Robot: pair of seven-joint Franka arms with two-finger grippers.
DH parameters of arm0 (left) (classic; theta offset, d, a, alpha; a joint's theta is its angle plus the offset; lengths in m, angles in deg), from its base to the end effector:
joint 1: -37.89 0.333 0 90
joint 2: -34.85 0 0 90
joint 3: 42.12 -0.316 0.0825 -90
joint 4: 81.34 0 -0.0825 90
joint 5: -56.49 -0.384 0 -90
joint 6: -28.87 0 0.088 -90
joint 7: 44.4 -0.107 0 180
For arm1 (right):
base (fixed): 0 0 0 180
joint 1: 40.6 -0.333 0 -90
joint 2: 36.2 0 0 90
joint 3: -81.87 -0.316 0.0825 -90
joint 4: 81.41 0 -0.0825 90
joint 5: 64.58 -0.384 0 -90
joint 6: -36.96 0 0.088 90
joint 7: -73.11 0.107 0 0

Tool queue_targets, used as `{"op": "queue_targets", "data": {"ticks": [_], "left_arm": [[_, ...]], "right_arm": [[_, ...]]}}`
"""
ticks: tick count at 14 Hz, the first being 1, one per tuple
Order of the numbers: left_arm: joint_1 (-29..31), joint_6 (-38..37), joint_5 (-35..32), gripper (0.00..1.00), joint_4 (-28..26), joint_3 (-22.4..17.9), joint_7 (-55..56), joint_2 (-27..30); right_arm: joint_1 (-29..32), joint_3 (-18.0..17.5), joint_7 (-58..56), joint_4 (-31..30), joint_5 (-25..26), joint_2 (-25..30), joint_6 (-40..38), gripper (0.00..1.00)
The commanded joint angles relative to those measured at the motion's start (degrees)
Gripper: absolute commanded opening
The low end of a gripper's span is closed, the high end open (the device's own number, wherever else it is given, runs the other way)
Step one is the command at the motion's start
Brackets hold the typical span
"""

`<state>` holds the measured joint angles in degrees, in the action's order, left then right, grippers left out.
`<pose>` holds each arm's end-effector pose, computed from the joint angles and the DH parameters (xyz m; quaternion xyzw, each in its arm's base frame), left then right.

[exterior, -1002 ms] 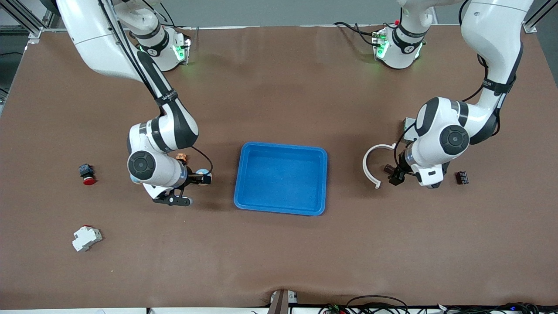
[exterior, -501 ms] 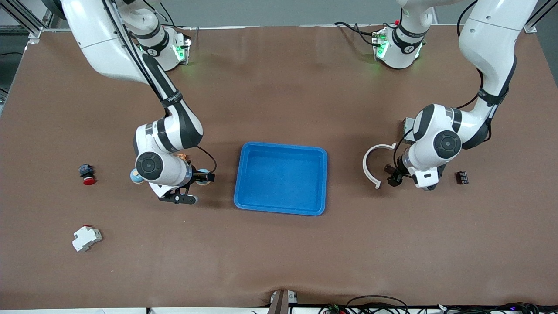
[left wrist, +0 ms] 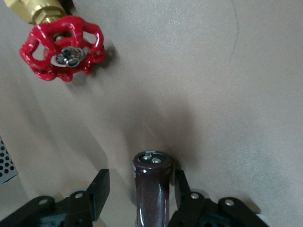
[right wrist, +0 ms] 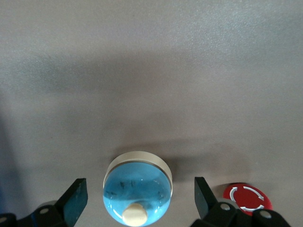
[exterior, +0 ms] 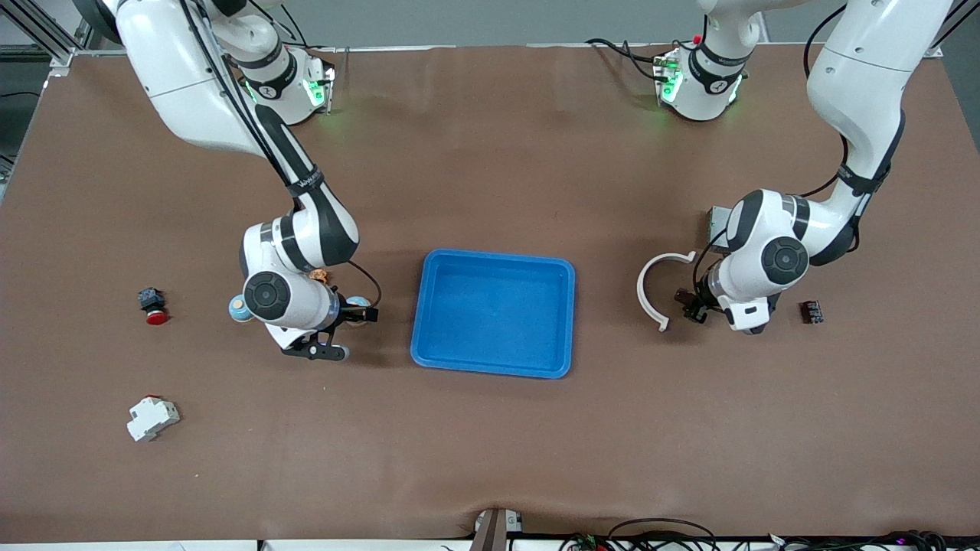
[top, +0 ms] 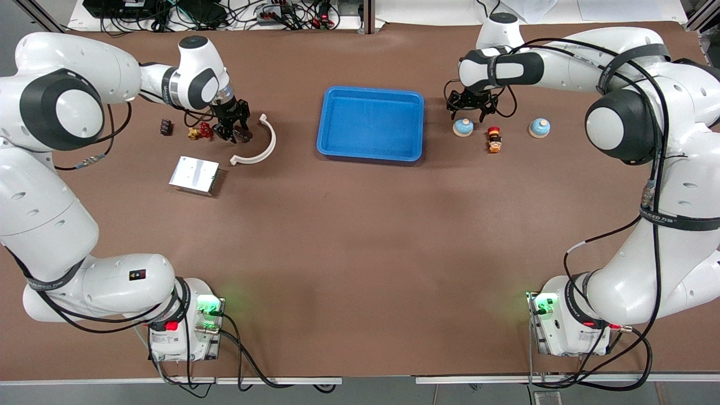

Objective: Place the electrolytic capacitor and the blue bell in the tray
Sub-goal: 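Close the left gripper on the capacitor while the right gripper grasps the bell, then carry the capacitor and the bell over the blue tray with both grippers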

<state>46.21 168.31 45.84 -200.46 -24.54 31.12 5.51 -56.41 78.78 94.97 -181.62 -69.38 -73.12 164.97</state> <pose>0.5642 -0.0934 0.1776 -0.8673 -0.4935 0.0592 0.0274 0.6127 0.2099 0.1919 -0.9940 0.0581 0.0908 0.0168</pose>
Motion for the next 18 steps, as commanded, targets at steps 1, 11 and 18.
{"op": "queue_targets", "data": {"ticks": [1,11,18], "left_arm": [[0.2,0.6,-1.4,0.2,-0.1,0.2,0.7,0.1],[0.2,-11.5,-0.7,0.0,10.8,1.1,0.2,1.6],[-2.2,-16.6,-0.7,0.0,15.5,1.8,-0.2,2.1]], "right_arm": [[-0.4,0.1,0.5,-0.1,-0.6,-0.7,1.1,1.0],[-0.7,0.1,0.5,0.0,-0.6,-1.4,1.5,0.59],[-0.6,0.1,-0.3,0.4,-0.6,-1.1,1.0,0.04]]}}
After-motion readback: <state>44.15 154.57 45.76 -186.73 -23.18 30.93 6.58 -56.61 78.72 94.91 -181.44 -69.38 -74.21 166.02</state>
